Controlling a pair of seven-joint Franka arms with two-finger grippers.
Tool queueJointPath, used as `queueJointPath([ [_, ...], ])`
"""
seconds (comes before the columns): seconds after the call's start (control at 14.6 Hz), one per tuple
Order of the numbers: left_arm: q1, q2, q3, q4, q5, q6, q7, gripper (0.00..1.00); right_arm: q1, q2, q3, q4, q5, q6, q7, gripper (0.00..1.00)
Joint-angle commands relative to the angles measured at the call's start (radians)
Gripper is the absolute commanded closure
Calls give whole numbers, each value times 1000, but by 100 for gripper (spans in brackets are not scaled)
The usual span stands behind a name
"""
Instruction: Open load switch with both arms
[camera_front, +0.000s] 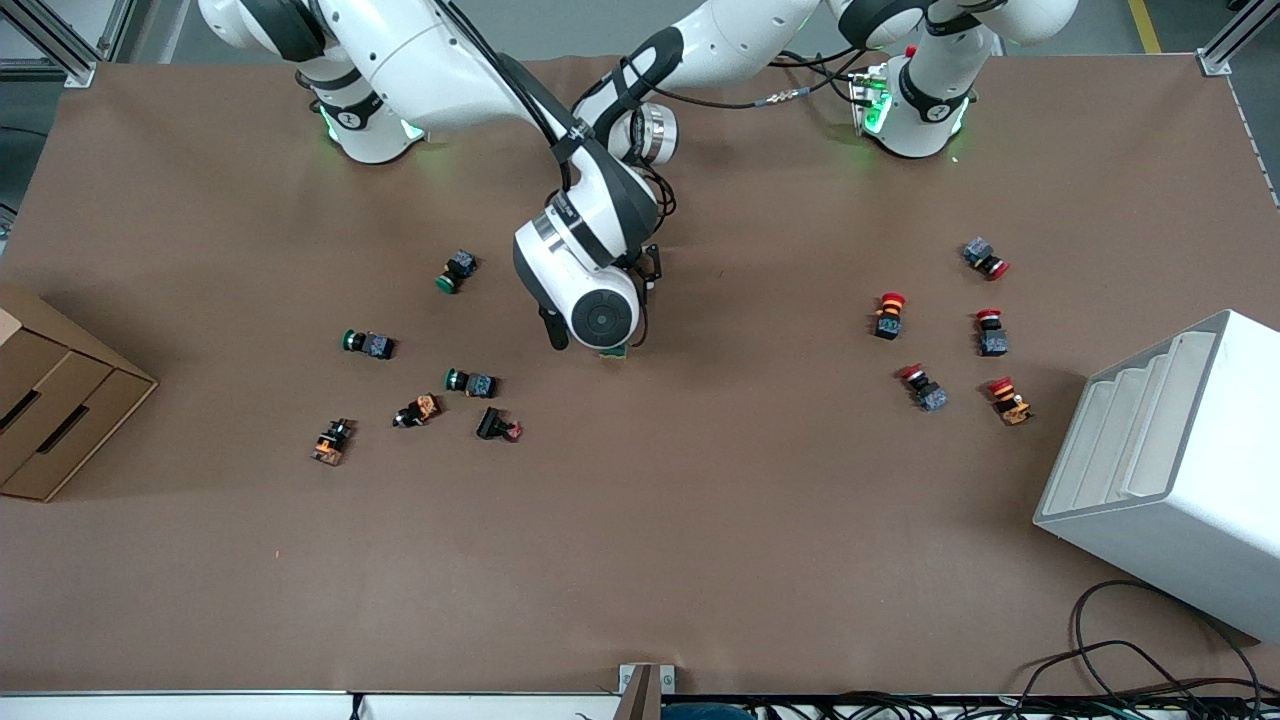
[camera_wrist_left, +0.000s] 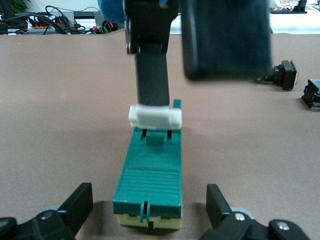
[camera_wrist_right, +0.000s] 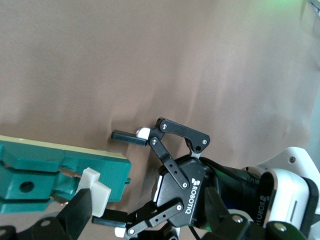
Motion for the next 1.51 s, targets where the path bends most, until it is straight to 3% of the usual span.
queueJointPath([
  [0.0, -8, 29, 4, 15, 20, -4, -31, 0, 12, 25, -5, -4, 9, 15, -2, 0],
  [0.55, -8, 29, 4, 15, 20, -4, -32, 0, 2, 21, -8, 10, 6, 16, -13, 0],
  [0.82, -8, 29, 2, 15, 20, -4, -37, 0, -58, -2, -15, 126, -37, -74, -155, 0],
  [1.1, -8, 29, 2, 15, 20, -6, -38, 0, -148, -90, -14, 137, -184, -80, -485, 0],
  [1.44, -8, 29, 2, 15, 20, -4, -38, 0, -369, -228, -14, 100, -203, -102, -1008, 0],
])
